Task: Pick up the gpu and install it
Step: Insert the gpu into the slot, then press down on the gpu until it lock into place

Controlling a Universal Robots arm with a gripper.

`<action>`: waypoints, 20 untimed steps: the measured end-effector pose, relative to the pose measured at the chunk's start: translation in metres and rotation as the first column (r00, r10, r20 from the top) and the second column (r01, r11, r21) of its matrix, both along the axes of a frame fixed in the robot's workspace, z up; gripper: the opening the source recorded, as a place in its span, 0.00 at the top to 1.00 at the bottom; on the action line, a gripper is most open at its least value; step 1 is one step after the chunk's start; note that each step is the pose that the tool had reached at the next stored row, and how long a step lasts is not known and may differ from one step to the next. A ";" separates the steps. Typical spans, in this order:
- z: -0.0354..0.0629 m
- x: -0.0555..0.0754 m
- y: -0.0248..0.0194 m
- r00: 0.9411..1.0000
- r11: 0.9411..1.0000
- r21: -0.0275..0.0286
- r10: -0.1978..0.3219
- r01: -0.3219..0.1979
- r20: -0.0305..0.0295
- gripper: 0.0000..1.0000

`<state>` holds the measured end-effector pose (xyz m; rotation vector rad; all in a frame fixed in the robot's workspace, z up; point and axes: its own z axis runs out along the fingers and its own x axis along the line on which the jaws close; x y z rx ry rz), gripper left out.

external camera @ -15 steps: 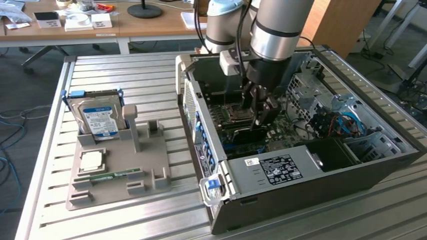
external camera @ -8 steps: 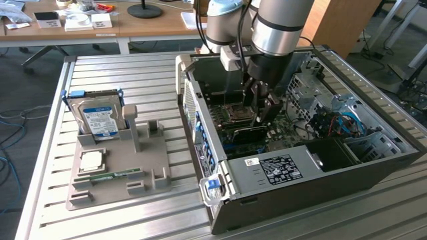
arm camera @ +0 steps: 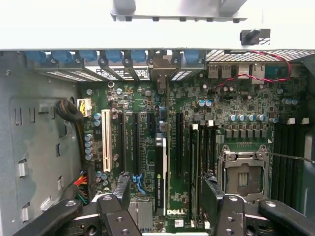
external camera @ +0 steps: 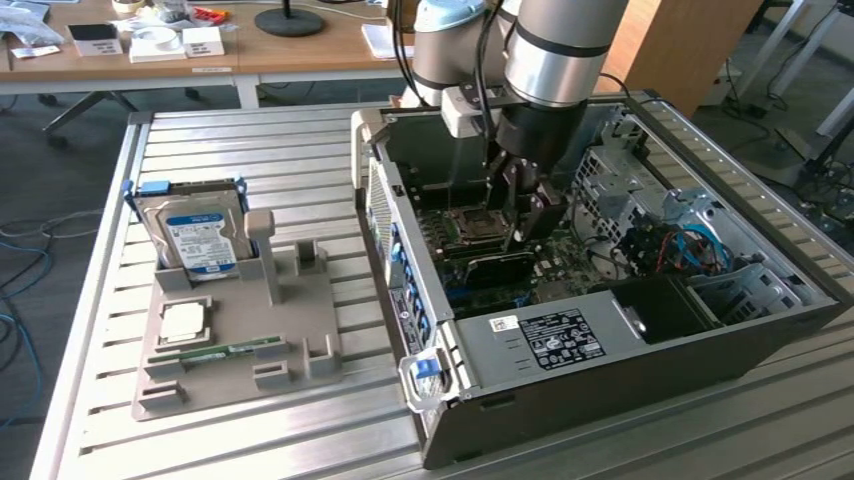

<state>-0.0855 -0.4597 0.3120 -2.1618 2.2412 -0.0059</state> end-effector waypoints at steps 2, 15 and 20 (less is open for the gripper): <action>0.0000 0.000 0.0000 1.000 1.000 0.000 0.000 0.000 0.000 0.31; 0.0027 0.000 0.0000 1.000 1.000 0.000 0.000 0.000 0.000 0.31; 0.0027 0.000 0.0000 1.000 1.000 0.000 0.000 0.000 0.000 0.31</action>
